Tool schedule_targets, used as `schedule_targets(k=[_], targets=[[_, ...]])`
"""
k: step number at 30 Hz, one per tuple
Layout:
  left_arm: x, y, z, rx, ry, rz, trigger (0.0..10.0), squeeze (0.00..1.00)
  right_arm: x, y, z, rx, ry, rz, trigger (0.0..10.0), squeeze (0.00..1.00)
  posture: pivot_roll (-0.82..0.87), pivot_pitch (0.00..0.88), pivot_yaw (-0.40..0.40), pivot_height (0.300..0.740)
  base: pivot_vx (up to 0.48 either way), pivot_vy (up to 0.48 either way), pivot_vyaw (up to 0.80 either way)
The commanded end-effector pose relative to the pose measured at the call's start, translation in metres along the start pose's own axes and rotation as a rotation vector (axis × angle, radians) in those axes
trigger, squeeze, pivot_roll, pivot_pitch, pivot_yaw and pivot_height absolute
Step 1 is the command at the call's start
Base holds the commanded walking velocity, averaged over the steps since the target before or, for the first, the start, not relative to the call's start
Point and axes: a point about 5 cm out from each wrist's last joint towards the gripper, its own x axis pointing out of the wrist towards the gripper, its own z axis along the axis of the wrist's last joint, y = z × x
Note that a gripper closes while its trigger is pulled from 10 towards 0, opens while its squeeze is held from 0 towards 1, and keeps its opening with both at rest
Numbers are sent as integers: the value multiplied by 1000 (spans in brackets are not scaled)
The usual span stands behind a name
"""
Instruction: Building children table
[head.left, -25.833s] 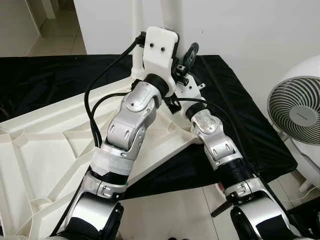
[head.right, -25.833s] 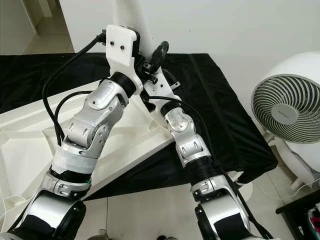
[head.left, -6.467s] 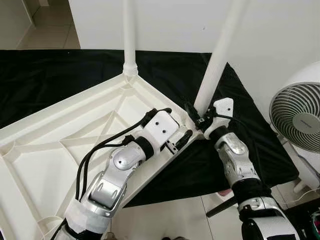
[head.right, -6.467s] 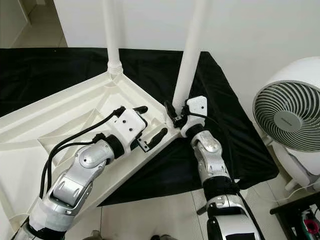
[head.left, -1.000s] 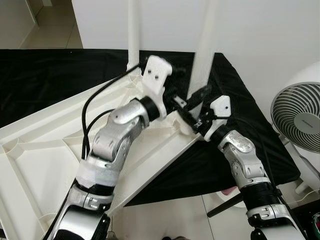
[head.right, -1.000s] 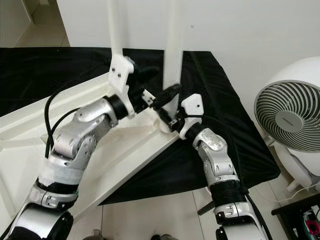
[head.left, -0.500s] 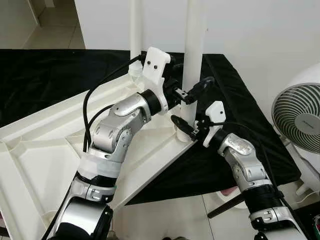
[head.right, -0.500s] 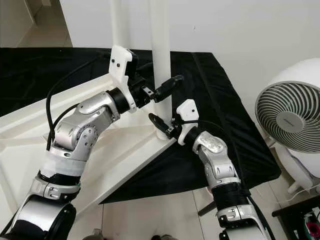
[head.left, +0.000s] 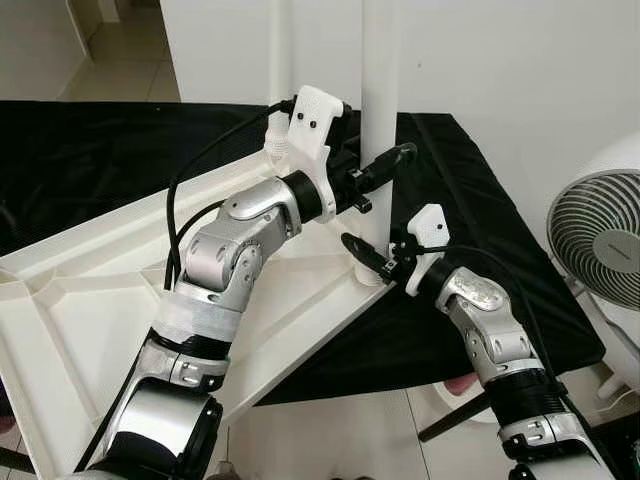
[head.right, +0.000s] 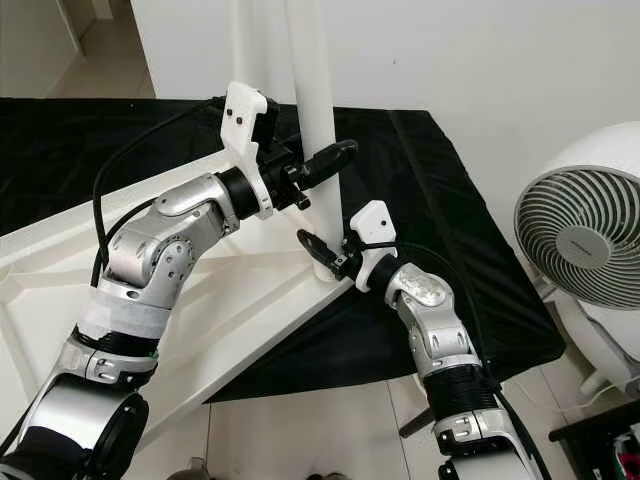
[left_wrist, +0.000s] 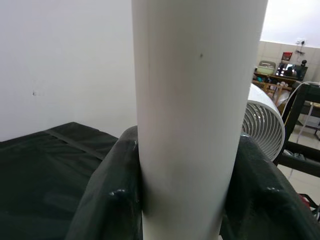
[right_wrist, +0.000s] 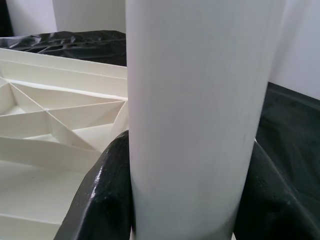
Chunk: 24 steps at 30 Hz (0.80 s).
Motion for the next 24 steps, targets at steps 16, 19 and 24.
schedule_targets(k=[16,19,24], targets=[[18,6,28,150,-51,95,10000,0,19,-21,11,9,-50,-335,10000,1000,133,0,-47,740,0,0,0],[22,8,30,134,-66,138,10000,0,24,-23,17,2,-68,-373,10000,992,133,0,-49,740,0,0,0],[28,8,32,150,-79,201,10000,0,35,-22,25,-27,-87,-431,10000,0,137,0,-53,740,0,0,0]])
